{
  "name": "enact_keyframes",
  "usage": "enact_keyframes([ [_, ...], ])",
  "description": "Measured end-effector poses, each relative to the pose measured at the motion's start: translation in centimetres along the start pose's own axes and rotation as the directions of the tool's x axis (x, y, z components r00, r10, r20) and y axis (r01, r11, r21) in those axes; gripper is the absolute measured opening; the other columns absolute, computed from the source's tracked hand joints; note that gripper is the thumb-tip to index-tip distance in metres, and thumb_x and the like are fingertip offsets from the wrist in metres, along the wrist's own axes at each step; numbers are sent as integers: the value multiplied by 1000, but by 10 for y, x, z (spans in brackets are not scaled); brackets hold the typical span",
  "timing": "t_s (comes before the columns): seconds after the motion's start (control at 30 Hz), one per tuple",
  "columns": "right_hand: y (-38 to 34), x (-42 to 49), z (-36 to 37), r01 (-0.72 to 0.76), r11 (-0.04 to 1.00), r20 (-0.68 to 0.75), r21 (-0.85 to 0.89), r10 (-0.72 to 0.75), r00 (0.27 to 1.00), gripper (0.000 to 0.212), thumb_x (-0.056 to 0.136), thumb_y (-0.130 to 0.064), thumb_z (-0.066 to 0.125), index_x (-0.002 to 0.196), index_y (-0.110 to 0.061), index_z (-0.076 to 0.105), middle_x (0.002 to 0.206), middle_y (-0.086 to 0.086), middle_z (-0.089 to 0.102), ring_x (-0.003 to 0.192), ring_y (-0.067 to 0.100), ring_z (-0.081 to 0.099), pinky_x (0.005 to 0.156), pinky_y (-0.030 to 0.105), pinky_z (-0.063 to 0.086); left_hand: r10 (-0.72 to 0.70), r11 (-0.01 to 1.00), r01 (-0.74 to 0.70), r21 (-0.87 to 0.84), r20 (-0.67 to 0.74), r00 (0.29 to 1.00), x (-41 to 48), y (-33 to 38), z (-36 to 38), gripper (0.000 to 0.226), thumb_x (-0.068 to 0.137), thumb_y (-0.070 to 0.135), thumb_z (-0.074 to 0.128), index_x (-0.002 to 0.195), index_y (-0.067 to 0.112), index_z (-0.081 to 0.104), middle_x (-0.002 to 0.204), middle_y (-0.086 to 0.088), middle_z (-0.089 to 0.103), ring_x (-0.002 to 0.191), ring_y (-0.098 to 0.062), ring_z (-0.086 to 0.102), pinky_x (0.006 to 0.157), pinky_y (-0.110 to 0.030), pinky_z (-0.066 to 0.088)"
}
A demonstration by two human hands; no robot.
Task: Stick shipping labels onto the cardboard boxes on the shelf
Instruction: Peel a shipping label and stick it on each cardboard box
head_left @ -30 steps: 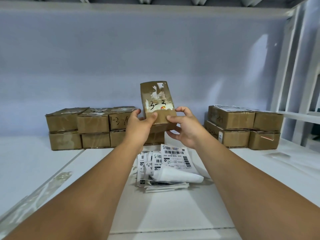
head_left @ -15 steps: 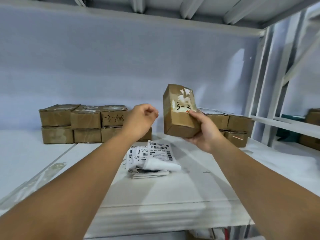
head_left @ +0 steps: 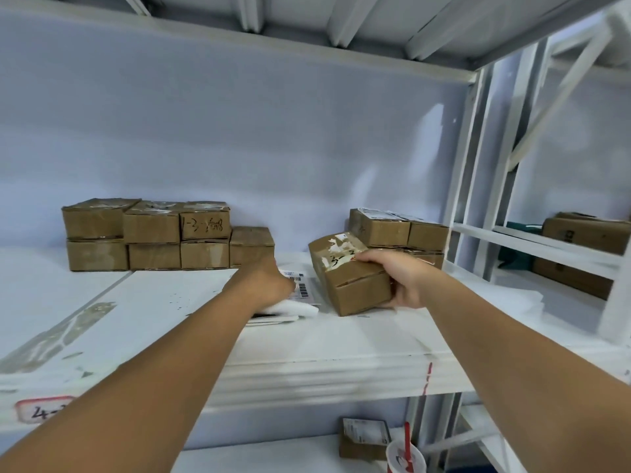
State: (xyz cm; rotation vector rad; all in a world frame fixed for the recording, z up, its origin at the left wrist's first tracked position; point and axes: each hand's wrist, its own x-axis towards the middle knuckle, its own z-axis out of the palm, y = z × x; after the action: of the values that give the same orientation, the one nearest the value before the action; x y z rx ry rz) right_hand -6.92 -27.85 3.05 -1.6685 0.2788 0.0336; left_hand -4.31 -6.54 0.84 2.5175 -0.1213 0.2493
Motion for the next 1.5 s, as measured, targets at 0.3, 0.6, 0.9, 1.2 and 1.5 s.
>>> enact_keyframes([
  [0.3, 1, 9, 11, 125, 981, -83, -145, -138, 987, 24, 91, -22, 61, 111, -8, 63, 103, 11, 68, 86, 23, 64, 82, 37, 53, 0, 983, -21, 183, 115, 993, -1, -2, 15, 73, 60, 61, 54, 121, 21, 52, 122, -4, 59, 108, -24, 56, 85, -34, 48],
  [0.6, -19, -3, 51, 509, 560, -120, -653, -741, 661, 18, 88, -14, 53, 100, -19, 66, 101, 0, 66, 88, 16, 58, 73, 21, 42, -25, 991, 9, -131, -125, 992, 11, -24, 12, 45, 81, 19, 62, 124, 19, 48, 122, -6, 57, 107, -23, 55, 79, -26, 41],
  [0.9, -5, -1, 133, 478, 698, 208, -533, -440, 874, 23, 85, -5, 49, 96, -24, 57, 96, -2, 55, 91, 17, 51, 64, 21, 40, 33, 997, -40, -61, -118, 992, 14, -29, 16, 32, 75, 21, 57, 107, 24, 56, 109, -6, 61, 94, -22, 58, 69, -25, 41],
  [1.2, 11, 21, 140, 400, 818, 41, -413, -422, 906, 25, 84, -3, 49, 93, -16, 68, 93, 0, 64, 97, 22, 59, 79, 25, 50, -136, 960, 89, -267, -161, 978, 16, -33, 11, 35, 86, 14, 57, 122, 16, 55, 124, -6, 59, 115, -25, 52, 81, -24, 37],
  [1.5, 11, 21, 129, 607, 770, -48, -196, -626, 779, 30, 82, 2, 53, 77, -27, 62, 80, -10, 54, 64, 7, 49, 58, 17, 37, -245, 928, 167, -333, -206, 947, 12, -29, 5, 24, 88, 13, 57, 112, 9, 59, 117, -10, 61, 111, -27, 53, 75, -23, 35],
])
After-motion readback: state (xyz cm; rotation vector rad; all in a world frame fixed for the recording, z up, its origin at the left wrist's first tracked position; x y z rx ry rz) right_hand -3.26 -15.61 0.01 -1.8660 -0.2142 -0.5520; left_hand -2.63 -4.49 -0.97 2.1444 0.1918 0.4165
